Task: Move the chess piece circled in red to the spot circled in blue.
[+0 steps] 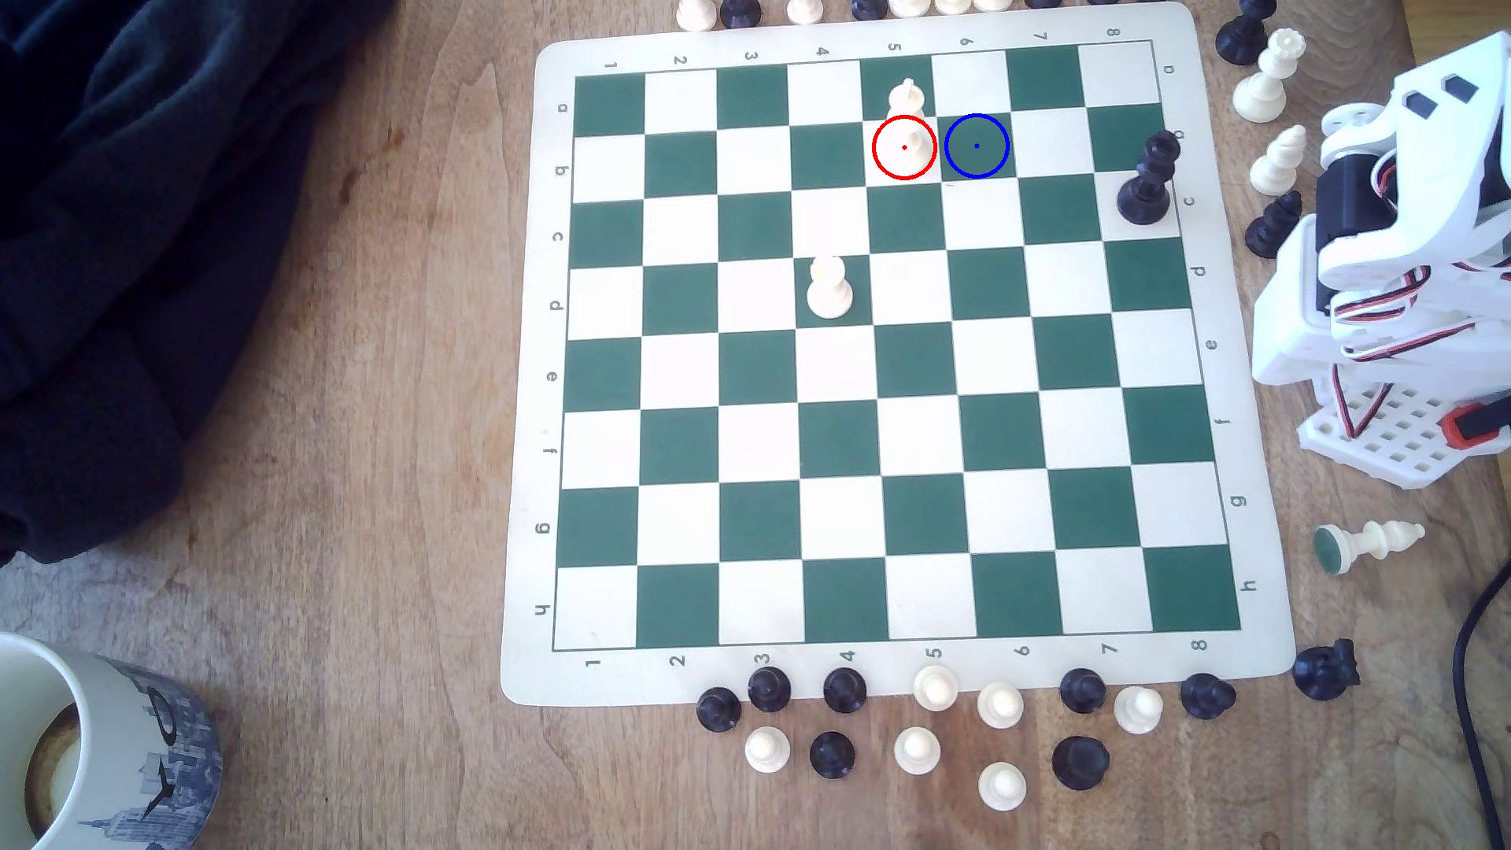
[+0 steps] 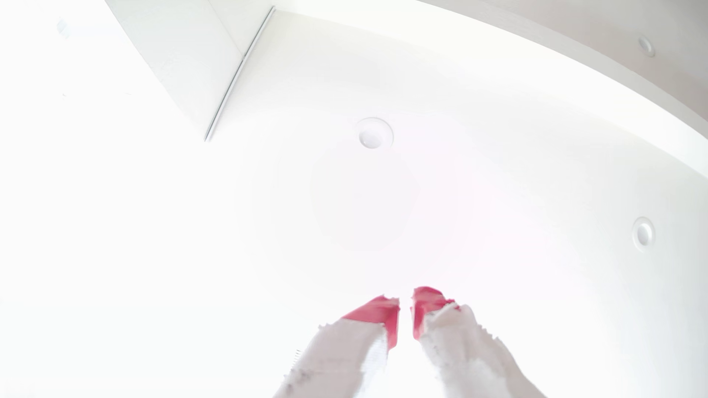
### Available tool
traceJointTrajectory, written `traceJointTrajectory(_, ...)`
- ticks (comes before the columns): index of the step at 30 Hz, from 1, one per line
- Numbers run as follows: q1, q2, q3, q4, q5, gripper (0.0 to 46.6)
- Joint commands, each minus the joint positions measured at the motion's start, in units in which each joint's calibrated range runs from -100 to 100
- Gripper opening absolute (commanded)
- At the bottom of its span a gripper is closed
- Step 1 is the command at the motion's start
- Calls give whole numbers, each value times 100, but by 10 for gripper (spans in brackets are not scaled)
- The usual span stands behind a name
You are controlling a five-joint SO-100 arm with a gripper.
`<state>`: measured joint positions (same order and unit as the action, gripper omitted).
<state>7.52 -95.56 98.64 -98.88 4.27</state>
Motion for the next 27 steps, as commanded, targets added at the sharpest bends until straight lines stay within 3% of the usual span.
traceJointTrajectory(1,222,-28,126,249,10,15)
traceJointTrajectory(11,620,-28,-28,3410,5,15)
traceJointTrajectory(16,871,-28,-980,5515,-15,15)
traceJointTrajectory(20,988,261,-2403,9340,-34,15)
traceJointTrajectory(24,1059,159,-2222,9823,-34,15)
traceJointTrajectory(27,1481,14,-2394,10732,-34,15)
